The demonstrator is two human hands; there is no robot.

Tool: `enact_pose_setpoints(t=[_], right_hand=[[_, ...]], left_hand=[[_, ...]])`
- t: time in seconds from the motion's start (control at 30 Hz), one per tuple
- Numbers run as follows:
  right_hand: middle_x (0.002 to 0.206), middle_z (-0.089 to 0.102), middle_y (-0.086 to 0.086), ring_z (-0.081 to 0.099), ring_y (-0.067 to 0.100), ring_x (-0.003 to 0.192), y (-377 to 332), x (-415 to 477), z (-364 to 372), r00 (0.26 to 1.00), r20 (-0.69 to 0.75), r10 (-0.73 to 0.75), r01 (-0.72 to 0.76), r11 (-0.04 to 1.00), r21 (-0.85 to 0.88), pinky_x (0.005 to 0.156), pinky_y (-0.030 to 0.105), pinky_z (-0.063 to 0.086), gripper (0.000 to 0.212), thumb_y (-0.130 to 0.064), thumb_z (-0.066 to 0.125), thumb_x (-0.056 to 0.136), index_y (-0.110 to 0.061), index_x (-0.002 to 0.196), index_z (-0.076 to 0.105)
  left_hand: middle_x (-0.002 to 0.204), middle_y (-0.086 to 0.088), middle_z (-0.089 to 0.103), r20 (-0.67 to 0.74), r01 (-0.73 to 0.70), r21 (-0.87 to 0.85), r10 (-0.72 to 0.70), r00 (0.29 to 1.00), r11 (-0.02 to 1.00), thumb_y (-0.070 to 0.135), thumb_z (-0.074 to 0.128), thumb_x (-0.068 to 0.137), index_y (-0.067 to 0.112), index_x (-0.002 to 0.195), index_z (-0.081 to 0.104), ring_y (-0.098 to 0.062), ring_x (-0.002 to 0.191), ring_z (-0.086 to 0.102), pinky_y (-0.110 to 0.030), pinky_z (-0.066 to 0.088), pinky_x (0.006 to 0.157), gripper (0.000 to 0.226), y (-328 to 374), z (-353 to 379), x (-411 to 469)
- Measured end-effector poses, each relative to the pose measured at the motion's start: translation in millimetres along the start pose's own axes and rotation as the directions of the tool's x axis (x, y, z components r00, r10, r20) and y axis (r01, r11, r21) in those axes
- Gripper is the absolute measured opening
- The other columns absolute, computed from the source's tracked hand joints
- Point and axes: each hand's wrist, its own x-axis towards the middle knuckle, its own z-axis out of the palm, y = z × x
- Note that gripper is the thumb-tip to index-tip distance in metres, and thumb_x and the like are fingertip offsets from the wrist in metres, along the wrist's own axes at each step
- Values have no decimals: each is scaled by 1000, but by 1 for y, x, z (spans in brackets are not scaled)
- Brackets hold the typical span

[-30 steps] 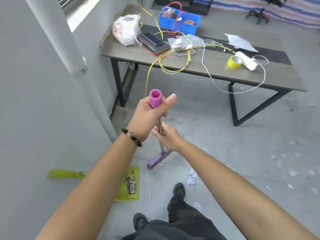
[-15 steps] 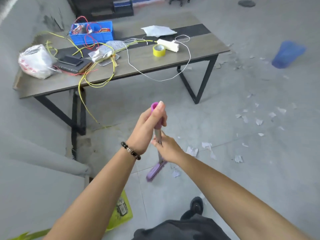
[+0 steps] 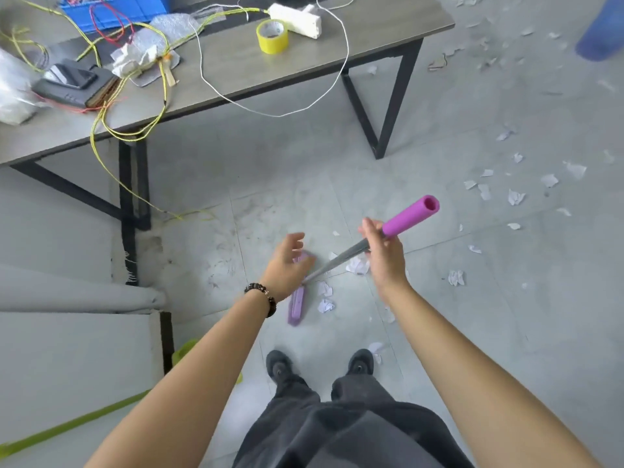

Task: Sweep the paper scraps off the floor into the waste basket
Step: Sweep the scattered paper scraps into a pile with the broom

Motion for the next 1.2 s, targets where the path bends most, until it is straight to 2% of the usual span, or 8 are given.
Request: enact_pose_setpoints(t=[0.13,0.33,0.43,0.57,0.77,0.9,1.03,1.2], right_hand=[[101,76,-4,66,13,110,-26,-3,-33,963,-270,6,50,979,200,105,46,46,41,-67,54,81,-31,95,64],[88,76,6,72,24,99,-37,-47,-45,952,-286,113,-72,986,151,91,43,54,36,-55,60,84,-30,57,61],[85,76,8,71,28,99,-32,-59,-42,905,-390,172,-87,970,226,90,43,55,26,-36,60,81,-27,57,59],[81,75,11,71,22,85,-29,-65,-52,896,-413,164,-75,972,222,85,40,57,21,-14,53,89,-14,67,52],[78,74,13,71,33,97,-19,-42,-95,944,-281,172,-91,956,279,87,47,56,10,-20,53,78,-12,72,52],[100,75,16,69,26,108,-1,-5,-126,963,-72,258,-225,924,309,98,45,53,13,-17,57,88,-17,76,61],[110,68,22,66,27,111,15,31,-175,953,79,292,-302,931,205,94,37,56,9,-24,71,79,-21,71,71],[103,74,13,70,21,104,7,85,-300,969,47,242,-246,961,125,96,43,56,18,-26,65,93,-16,79,66]], left_hand=[[148,-6,33,239,-67,337,-16,971,939,26,60,92,22,152,23,-23,133,40,-34,38,105,70,-23,38,24],[156,-4,26,468,-325,431,99,878,842,52,61,87,29,154,11,-26,144,22,-41,24,116,87,-23,94,57],[144,-4,43,569,-425,475,99,816,771,54,54,91,27,147,27,-28,133,39,-42,39,104,68,-21,122,59],[104,-7,58,439,-449,562,210,874,695,27,39,102,13,111,46,-30,99,56,-37,40,69,18,-16,141,46],[101,-8,59,422,-483,639,252,871,599,27,37,103,11,113,47,-29,95,54,-36,42,69,21,-14,159,49],[106,-12,57,302,-304,685,122,946,662,25,36,103,10,113,46,-32,98,55,-39,44,72,20,-19,187,70],[106,-13,57,156,-133,678,35,987,723,27,35,104,9,110,44,-35,95,58,-37,39,67,21,-18,243,88],[103,-14,59,99,-112,606,64,993,788,25,38,104,6,113,47,-37,88,60,-35,35,63,23,46,365,101]])
